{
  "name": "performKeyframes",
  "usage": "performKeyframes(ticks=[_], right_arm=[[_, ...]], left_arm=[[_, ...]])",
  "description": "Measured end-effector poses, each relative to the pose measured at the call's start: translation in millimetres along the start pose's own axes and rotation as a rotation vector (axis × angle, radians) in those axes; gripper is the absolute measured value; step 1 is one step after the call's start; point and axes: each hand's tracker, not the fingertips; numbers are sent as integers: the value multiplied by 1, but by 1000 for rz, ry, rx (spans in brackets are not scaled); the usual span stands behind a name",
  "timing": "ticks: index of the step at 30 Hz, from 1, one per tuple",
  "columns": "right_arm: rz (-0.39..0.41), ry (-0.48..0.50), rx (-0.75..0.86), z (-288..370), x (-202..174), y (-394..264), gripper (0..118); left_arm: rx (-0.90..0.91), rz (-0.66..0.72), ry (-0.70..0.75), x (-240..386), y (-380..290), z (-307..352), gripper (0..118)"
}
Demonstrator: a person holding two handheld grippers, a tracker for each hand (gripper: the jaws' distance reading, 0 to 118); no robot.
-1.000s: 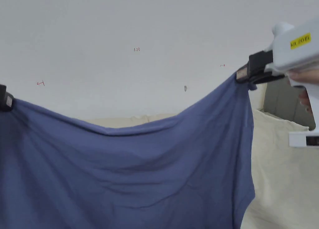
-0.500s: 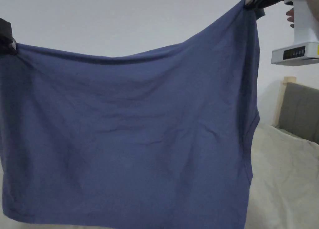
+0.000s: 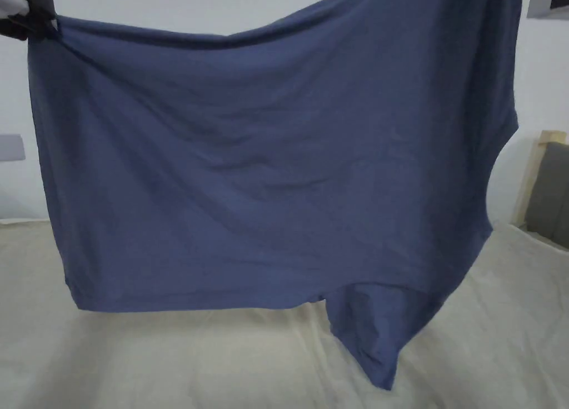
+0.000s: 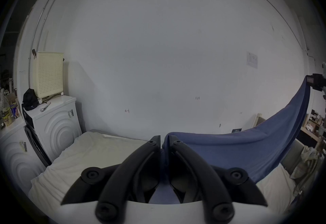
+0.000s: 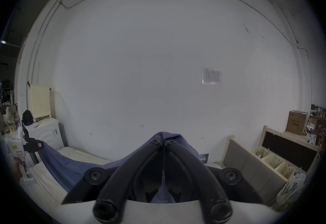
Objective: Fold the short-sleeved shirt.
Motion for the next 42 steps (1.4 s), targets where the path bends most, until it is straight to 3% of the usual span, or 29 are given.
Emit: performKeyframes(ticks=[3,7,11,15,21,24,31,33,37,42], right_arm=[[-40,15,-106,-15,6,-79,0],[-59,132,-312,-16,13,-224,0],[-83,134,-539,17,9,-379,0],[-128,157,-697,68,13,-486,0],[-194,199,-642,159,41,-504,0],[-166,239,-547,206,49,-476,0],[-171,239,-464,303,66,-435,0],[-176,234,-491,317,70,-439,0],[-89,254,-690,325,73,-469,0],[36,209,-853,314,78,-526,0]], left_arm=[[-27,5,-5,4,-62,-12,8],[-149,20,-8,2,-176,-24,8],[-301,42,-42,3,-289,-11,8],[-398,50,-57,-7,-372,21,8],[-354,114,-41,-32,-400,108,8],[-301,111,-59,-33,-391,155,8],[-439,61,-89,-28,-401,230,8],[-458,35,-70,-26,-409,246,8],[-560,-45,-39,-26,-434,255,8],[-586,-26,-35,-32,-459,259,8]])
